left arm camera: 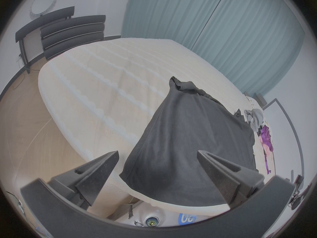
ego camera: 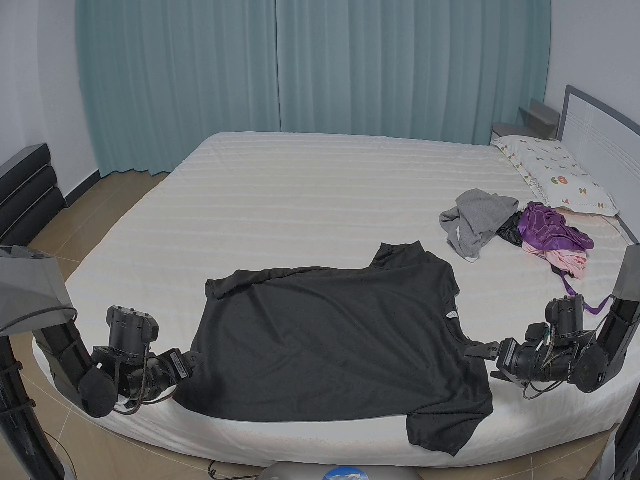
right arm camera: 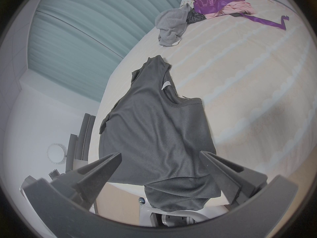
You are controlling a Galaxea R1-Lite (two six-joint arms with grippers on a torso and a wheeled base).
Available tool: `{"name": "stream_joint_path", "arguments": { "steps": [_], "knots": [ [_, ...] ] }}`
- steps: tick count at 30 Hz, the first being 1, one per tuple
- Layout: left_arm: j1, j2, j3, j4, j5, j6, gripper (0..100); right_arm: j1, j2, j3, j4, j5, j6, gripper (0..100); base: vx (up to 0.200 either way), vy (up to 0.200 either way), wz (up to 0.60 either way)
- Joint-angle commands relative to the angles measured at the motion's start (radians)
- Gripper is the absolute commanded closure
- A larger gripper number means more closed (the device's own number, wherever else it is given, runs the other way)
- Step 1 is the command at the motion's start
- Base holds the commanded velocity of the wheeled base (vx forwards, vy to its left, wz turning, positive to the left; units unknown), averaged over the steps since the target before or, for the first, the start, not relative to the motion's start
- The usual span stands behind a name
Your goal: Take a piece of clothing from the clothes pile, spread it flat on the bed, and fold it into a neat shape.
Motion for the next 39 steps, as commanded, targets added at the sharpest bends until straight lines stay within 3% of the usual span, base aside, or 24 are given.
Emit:
{"name": "stream_joint_path", "arguments": {
  "steps": [1, 6, 15, 30, 34, 39],
  "knots": [
    [0.006, -0.009, -0.012, -0.001, -0.002, -0.008, 0, -0.008, 0.002, 0.001, -0.002, 0.002, 0.013, 0, 0.000, 0.000, 0.00],
    [0.007, -0.011, -0.038, 0.007, -0.007, -0.077, 0, -0.007, 0.003, 0.000, 0.000, 0.005, 0.023, 0, 0.000, 0.000, 0.00],
    [0.009, -0.003, -0.041, 0.007, -0.007, -0.079, 0, -0.008, 0.002, 0.001, -0.002, 0.009, 0.023, 0, 0.000, 0.200, 0.00],
    [0.007, 0.005, -0.047, 0.004, -0.009, -0.083, 0, -0.008, 0.003, 0.004, -0.002, 0.009, 0.025, 0, 0.000, 0.000, 0.00],
    [0.010, 0.019, -0.082, 0.007, -0.007, -0.152, 0, -0.008, 0.003, 0.006, -0.002, 0.009, 0.025, 0, 0.000, 0.000, 0.00],
    [0.015, 0.037, -0.088, 0.002, -0.007, -0.163, 0, -0.008, 0.003, 0.006, -0.002, 0.009, 0.025, 0, 0.120, 0.000, 0.00]
  ]
}}
